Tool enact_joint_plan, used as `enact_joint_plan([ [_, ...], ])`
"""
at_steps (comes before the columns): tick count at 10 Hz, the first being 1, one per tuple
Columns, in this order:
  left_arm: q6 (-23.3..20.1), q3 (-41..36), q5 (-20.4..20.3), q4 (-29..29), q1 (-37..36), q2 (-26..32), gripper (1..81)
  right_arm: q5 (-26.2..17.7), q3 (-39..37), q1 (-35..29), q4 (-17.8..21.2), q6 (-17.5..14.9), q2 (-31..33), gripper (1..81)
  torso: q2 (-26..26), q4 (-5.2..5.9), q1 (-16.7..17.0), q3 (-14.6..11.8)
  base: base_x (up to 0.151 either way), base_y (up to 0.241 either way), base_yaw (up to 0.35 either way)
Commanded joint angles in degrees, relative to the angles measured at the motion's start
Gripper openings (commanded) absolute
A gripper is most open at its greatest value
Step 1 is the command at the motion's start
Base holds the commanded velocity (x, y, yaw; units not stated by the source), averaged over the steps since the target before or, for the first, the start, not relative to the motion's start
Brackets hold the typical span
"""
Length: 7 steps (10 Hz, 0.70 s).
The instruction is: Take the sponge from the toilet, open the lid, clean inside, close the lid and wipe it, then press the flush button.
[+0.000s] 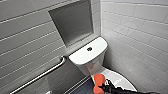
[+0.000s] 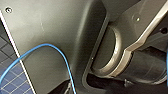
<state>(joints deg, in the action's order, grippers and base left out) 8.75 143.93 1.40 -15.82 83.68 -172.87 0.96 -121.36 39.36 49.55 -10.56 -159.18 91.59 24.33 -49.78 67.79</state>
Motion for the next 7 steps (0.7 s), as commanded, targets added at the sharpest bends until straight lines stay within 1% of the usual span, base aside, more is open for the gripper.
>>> enact_joint_plan([
  [1,-0.5,0.0,4.2,0.1,0.7,0.8,81.1,-3.3,1.6,-2.1,1.9,1.0,4.4,1.0,0.0,0.0,0.0,0.0,0.0,0.0,0.0],
  [2,-0.5,0.0,4.2,0.0,0.7,0.8,81.1,-1.7,4.4,-2.0,3.3,1.3,7.2,1.0,0.0,0.0,0.0,0.0,0.0,0.0,0.0],
  [4,-0.5,-0.1,4.2,0.1,0.7,0.8,81.1,7.5,17.3,-2.1,4.0,1.2,14.6,1.0,0.0,0.0,0.0,0.0,0.0,0.0,0.0],
  [6,-0.5,0.0,4.2,0.0,0.7,0.8,81.1,14.1,26.9,-0.3,4.4,1.2,20.6,1.0,0.0,0.0,0.0,0.0,0.0,0.0,0.0],
  [7,-0.5,-0.1,4.2,0.0,0.7,0.8,81.1,16.3,29.6,1.1,4.4,1.2,22.4,1.0,0.0,0.0,0.0,0.0,0.0,0.0,0.0],
])
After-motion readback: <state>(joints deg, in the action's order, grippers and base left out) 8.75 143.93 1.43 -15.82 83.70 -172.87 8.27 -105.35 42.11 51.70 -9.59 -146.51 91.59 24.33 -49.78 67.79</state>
